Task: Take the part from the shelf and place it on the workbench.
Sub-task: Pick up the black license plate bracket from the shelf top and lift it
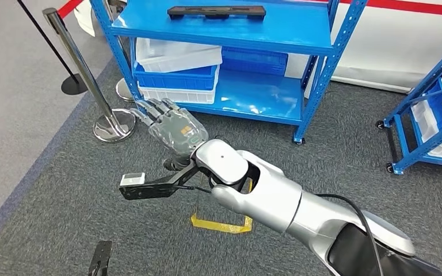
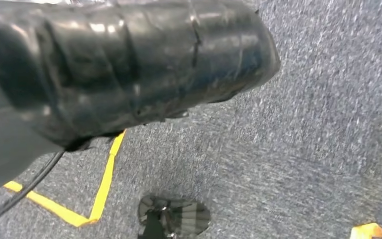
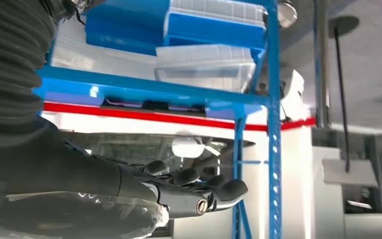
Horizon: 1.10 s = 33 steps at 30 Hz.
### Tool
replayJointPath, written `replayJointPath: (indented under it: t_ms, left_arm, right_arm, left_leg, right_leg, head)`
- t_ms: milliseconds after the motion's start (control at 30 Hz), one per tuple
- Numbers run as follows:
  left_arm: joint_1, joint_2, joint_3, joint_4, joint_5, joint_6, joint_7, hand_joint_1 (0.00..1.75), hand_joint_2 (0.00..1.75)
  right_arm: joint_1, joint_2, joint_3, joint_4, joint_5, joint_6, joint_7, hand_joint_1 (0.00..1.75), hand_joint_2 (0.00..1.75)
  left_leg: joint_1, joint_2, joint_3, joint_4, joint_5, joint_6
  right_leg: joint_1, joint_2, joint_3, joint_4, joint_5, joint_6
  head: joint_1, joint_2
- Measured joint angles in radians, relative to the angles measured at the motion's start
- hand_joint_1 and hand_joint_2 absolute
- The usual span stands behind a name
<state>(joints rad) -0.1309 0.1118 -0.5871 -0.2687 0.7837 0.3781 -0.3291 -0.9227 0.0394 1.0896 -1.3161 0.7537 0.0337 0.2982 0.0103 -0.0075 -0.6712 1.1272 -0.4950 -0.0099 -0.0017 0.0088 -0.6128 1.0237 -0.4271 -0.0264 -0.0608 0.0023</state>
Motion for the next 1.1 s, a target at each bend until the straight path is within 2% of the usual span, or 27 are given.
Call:
replayJointPath:
  t_ms: [67, 100, 133, 167, 200, 267, 333, 433, 500, 567, 600, 633, 667, 733, 767, 800, 900, 933, 967, 1033, 1067, 1100]
  left_arm:
    - [0.001, 0.000, 0.000, 0.000, 0.001, -0.003, -0.003, 0.00, 0.00]
    - [0.001, 0.000, 0.000, 0.000, 0.001, -0.004, -0.006, 0.00, 0.00]
    - [0.000, 0.000, 0.000, 0.000, 0.001, -0.004, -0.010, 0.00, 0.00]
    - [-0.003, 0.000, 0.000, 0.000, 0.001, -0.004, -0.013, 0.00, 0.00]
    - [-0.007, 0.000, 0.000, 0.000, 0.001, -0.004, -0.016, 0.00, 0.00]
    - [-0.017, -0.001, 0.000, 0.000, 0.001, -0.005, -0.019, 0.00, 0.00]
    - [-0.022, -0.002, 0.000, 0.000, 0.001, -0.006, -0.021, 0.00, 0.00]
    - [-0.022, -0.002, 0.000, 0.000, 0.001, -0.006, -0.023, 0.00, 0.00]
    - [-0.022, -0.002, 0.000, 0.000, 0.001, -0.006, -0.024, 0.00, 0.00]
    - [-0.022, -0.002, 0.000, 0.000, 0.001, -0.006, -0.023, 0.00, 0.00]
    - [-0.021, -0.002, 0.000, 0.000, 0.000, -0.006, -0.022, 0.00, 0.00]
    - [-0.019, -0.002, 0.000, 0.000, 0.000, -0.006, -0.022, 0.00, 0.00]
    - [-0.018, -0.002, 0.000, 0.000, -0.001, -0.007, -0.021, 0.00, 0.00]
    - [-0.017, -0.003, 0.000, 0.000, -0.003, -0.010, -0.021, 0.00, 0.00]
    - [-0.019, -0.004, 0.000, 0.000, -0.004, -0.012, -0.020, 0.00, 0.00]
    - [-0.020, -0.006, 0.000, 0.000, -0.005, -0.013, -0.019, 0.00, 0.00]
    - [-0.023, -0.008, 0.000, 0.000, -0.007, -0.014, -0.016, 0.00, 0.00]
    - [-0.024, -0.008, 0.000, 0.000, -0.009, -0.013, -0.016, 0.00, 0.00]
    - [-0.025, -0.009, 0.000, 0.000, -0.010, -0.012, -0.015, 0.00, 0.00]
    - [-0.026, -0.011, 0.000, 0.000, -0.012, -0.008, -0.011, 0.00, 0.00]
    - [-0.023, -0.012, 0.000, 0.000, -0.014, -0.005, -0.009, 0.00, 0.00]
    - [-0.019, -0.012, 0.000, 0.000, -0.015, -0.002, -0.006, 0.00, 0.00]
  right_arm:
    - [0.004, 0.002, 0.000, 0.003, 0.004, -0.003, -0.004, 0.00, 1.75]
    - [0.007, 0.003, 0.001, 0.004, 0.009, -0.008, -0.005, 0.00, 1.75]
    - [0.008, 0.003, 0.001, 0.006, 0.015, -0.015, -0.006, 0.00, 1.75]
    - [0.009, 0.003, 0.001, 0.008, 0.022, -0.025, -0.007, 0.00, 1.75]
    - [0.008, 0.004, 0.001, 0.009, 0.028, -0.032, -0.008, 0.00, 1.75]
    - [0.007, 0.006, 0.001, 0.010, 0.036, -0.039, -0.013, 0.00, 1.75]
    - [0.006, 0.009, 0.001, 0.012, 0.039, -0.039, -0.018, 0.00, 1.75]
    - [0.005, 0.013, 0.002, 0.017, 0.047, -0.038, -0.020, 0.00, 1.75]
    - [0.003, 0.016, 0.002, 0.021, 0.053, -0.037, -0.020, 0.00, 1.75]
    - [0.004, 0.018, 0.002, 0.030, 0.058, -0.037, -0.020, 0.00, 1.75]
    - [0.005, 0.018, 0.003, 0.035, 0.060, -0.037, -0.019, 0.00, 1.75]
    - [0.006, 0.019, 0.003, 0.041, 0.063, -0.037, -0.019, 0.00, 1.75]
    - [0.007, 0.021, 0.004, 0.045, 0.065, -0.037, -0.019, 0.00, 1.75]
    - [0.006, 0.025, 0.004, 0.052, 0.068, -0.038, -0.019, 0.00, 1.75]
    - [0.006, 0.027, 0.004, 0.054, 0.069, -0.038, -0.019, 0.00, 1.75]
    - [0.005, 0.030, 0.005, 0.057, 0.070, -0.038, -0.020, 0.00, 1.75]
    - [0.004, 0.038, 0.005, 0.063, 0.072, -0.039, -0.020, 0.00, 1.75]
    - [0.003, 0.040, 0.005, 0.064, 0.072, -0.039, -0.020, 0.00, 1.75]
    - [0.002, 0.042, 0.005, 0.066, 0.073, -0.040, -0.020, 0.00, 1.75]
    - [0.003, 0.044, 0.005, 0.069, 0.078, -0.041, -0.019, 0.00, 1.75]
    - [0.005, 0.044, 0.005, 0.071, 0.081, -0.041, -0.016, 0.00, 1.75]
    - [0.006, 0.044, 0.005, 0.074, 0.087, -0.041, -0.012, 0.00, 1.75]
  left_leg:
    - [0.002, 0.000, -0.060, 0.122, -0.047, -0.008]
    - [0.004, 0.000, -0.080, 0.157, -0.052, -0.010]
    - [0.005, 0.000, -0.084, 0.158, -0.039, -0.012]
    - [0.008, 0.001, -0.067, 0.121, -0.011, -0.014]
    - [0.011, 0.002, -0.037, 0.058, 0.023, -0.015]
    - [0.009, 0.002, 0.023, -0.059, 0.056, -0.010]
    - [0.004, 0.001, 0.045, -0.100, 0.052, 0.003]
    - [0.004, 0.000, 0.061, -0.108, 0.048, 0.026]
    - [0.002, 0.000, 0.078, -0.111, 0.040, 0.040]
    - [-0.001, 0.000, 0.092, -0.111, 0.027, 0.049]
    - [-0.002, -0.001, 0.102, -0.111, 0.018, 0.051]
    - [-0.004, -0.002, 0.113, -0.111, 0.007, 0.052]
    - [-0.005, -0.004, 0.128, -0.111, -0.005, 0.051]
    - [-0.005, -0.007, 0.160, -0.112, -0.031, 0.047]
    - [-0.005, -0.008, 0.172, -0.114, -0.043, 0.043]
    - [-0.005, -0.009, 0.180, -0.119, -0.053, 0.038]
    - [-0.003, -0.007, 0.201, -0.117, -0.053, 0.021]
    - [-0.003, -0.006, 0.199, -0.093, -0.042, 0.017]
    - [-0.001, -0.005, 0.180, -0.052, -0.031, 0.014]
    - [0.001, -0.003, 0.101, 0.065, -0.033, 0.005]
    - [0.002, -0.003, 0.055, 0.110, -0.059, 0.000]
    - [0.004, -0.002, 0.013, 0.132, -0.099, -0.005]
  right_leg:
    - [0.000, -0.001, 0.001, 0.000, -0.003, -0.003]
    - [0.000, -0.001, 0.001, 0.002, -0.005, -0.004]
    - [0.000, -0.001, 0.001, 0.003, -0.008, -0.003]
    - [-0.001, -0.001, 0.002, 0.005, -0.011, -0.001]
    - [-0.001, 0.000, 0.004, 0.007, -0.014, 0.002]
    - [0.002, 0.001, 0.007, 0.008, -0.021, 0.011]
    - [0.004, 0.002, 0.010, 0.008, -0.022, 0.021]
    - [0.001, 0.002, 0.005, 0.031, -0.029, 0.034]
    - [0.000, 0.000, -0.041, 0.115, -0.058, 0.040]
    - [0.000, 0.000, -0.122, 0.237, -0.091, 0.041]
    - [0.000, 0.000, -0.155, 0.274, -0.094, 0.040]
    - [0.000, 0.000, -0.174, 0.279, -0.080, 0.038]
    - [0.001, 0.000, -0.174, 0.250, -0.050, 0.034]
    - [0.008, 0.000, -0.140, 0.125, 0.044, 0.021]
    - [0.013, -0.001, -0.120, 0.069, 0.067, 0.015]
    - [0.018, 0.000, -0.105, 0.031, 0.080, 0.009]
    - [0.020, 0.002, -0.065, -0.007, 0.057, -0.005]
    - [0.018, 0.002, -0.045, -0.018, 0.050, -0.011]
    - [0.016, 0.001, -0.023, -0.025, 0.043, -0.016]
    - [0.014, 0.001, 0.020, -0.039, 0.022, -0.021]
    - [0.012, 0.002, 0.040, -0.044, 0.009, -0.021]
    - [0.010, 0.003, 0.061, -0.047, -0.007, -0.020]
  head:
    - [-0.001, 0.000]
    - [-0.001, 0.000]
    - [-0.001, 0.000]
    - [-0.001, 0.000]
    - [-0.001, 0.000]
    - [0.000, 0.000]
    - [0.000, 0.000]
    - [0.002, 0.000]
    - [0.004, 0.000]
    - [0.005, 0.000]
    - [0.005, 0.000]
    - [0.005, 0.000]
    - [0.005, 0.000]
    - [0.005, 0.000]
    - [0.005, 0.000]
    - [0.005, 0.000]
    - [0.006, 0.000]
    - [0.006, 0.000]
    - [0.005, 0.000]
    - [0.004, 0.000]
    - [0.004, 0.000]
    - [0.004, 0.000]
